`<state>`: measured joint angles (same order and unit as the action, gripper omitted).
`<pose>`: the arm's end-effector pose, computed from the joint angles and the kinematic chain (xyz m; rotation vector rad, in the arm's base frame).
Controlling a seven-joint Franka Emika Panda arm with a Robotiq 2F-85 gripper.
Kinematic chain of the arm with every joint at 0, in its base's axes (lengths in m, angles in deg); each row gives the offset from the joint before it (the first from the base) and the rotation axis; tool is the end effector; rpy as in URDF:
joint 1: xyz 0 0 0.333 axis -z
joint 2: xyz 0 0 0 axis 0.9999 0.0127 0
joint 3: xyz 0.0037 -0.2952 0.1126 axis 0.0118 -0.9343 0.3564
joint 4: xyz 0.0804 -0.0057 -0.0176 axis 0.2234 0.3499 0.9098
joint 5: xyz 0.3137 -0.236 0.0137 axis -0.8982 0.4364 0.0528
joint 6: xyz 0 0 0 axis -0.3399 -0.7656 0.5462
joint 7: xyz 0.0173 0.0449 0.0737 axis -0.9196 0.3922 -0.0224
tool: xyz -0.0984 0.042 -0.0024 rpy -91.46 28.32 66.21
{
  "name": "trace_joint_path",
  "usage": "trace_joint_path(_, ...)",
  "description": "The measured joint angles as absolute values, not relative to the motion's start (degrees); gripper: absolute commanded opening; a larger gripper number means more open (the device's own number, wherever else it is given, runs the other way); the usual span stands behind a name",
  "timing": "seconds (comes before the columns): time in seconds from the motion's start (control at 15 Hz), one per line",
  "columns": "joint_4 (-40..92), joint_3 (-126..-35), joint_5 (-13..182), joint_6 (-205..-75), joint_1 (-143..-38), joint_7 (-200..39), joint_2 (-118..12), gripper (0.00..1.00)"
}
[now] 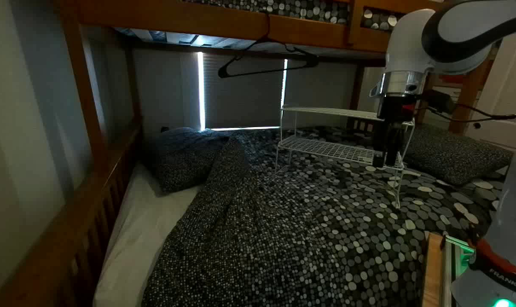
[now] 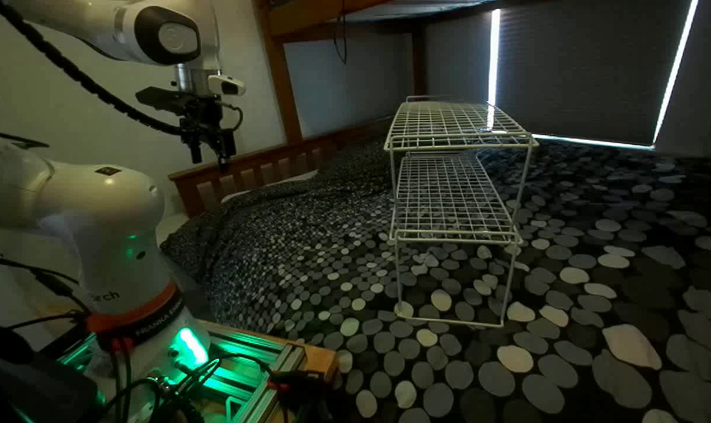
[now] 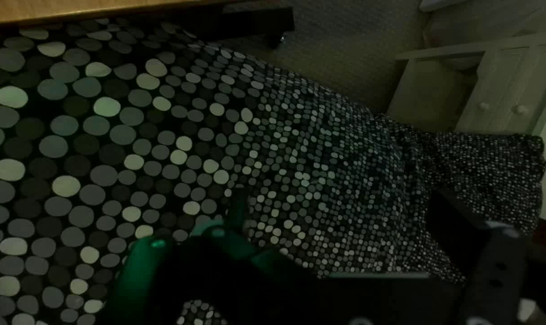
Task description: Move the wire rack towards the wall
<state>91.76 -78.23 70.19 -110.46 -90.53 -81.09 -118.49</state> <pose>0.2857 0.0148 0.4448 -2.9348 0.1792 0.1032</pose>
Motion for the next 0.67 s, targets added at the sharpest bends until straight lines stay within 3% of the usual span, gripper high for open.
trace_joint_path(0.67, 92.4, -77.8, 71.3, -110.8, -90.2, -81.0, -118.2, 1.0)
